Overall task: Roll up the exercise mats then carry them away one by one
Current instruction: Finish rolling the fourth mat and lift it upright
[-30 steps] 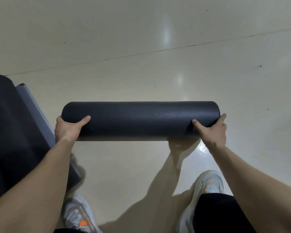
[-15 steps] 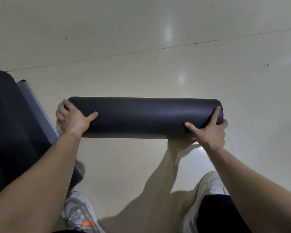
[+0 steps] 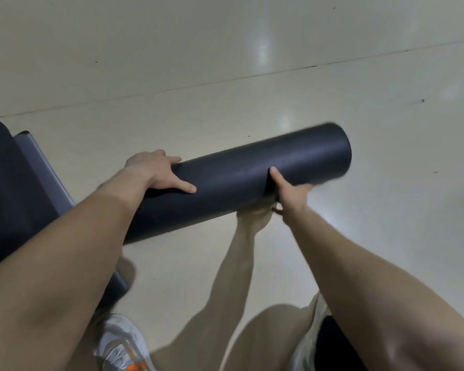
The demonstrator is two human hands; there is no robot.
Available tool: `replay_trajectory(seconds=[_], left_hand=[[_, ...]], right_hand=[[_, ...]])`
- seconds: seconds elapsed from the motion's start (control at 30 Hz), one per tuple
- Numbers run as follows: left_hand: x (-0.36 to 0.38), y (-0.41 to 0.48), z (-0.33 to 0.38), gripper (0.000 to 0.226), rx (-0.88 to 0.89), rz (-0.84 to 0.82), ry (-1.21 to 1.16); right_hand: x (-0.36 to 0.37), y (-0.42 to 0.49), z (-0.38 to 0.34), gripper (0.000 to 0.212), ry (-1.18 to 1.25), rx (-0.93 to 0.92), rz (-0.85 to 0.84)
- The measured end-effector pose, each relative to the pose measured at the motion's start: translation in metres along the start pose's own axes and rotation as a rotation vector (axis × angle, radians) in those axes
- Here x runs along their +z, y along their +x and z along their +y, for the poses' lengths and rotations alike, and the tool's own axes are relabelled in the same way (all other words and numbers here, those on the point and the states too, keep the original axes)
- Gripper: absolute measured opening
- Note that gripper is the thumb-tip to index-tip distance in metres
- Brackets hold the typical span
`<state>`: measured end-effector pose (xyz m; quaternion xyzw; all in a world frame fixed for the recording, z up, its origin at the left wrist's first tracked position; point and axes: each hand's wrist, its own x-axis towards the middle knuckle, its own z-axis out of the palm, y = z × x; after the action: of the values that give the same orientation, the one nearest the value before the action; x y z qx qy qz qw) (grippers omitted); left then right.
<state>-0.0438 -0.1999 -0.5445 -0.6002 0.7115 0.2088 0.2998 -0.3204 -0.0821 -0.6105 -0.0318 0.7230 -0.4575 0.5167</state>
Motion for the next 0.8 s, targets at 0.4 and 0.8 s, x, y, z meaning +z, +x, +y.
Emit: replay_trajectory(seconds=[0.4,0.8], left_hand=[[0.047,-0.004,0.026,0.077,-0.029,-0.063,-0.553],[0.093,0.001,0.025,0.141,-0.202,-0.241,-1.027]], right_hand=[[0.021,-0.029,0.045,0.134,-0.219,-0.121,-0.296],[0.034,-0.008,0.045,0.118,-0.201,-0.132,-0.223]])
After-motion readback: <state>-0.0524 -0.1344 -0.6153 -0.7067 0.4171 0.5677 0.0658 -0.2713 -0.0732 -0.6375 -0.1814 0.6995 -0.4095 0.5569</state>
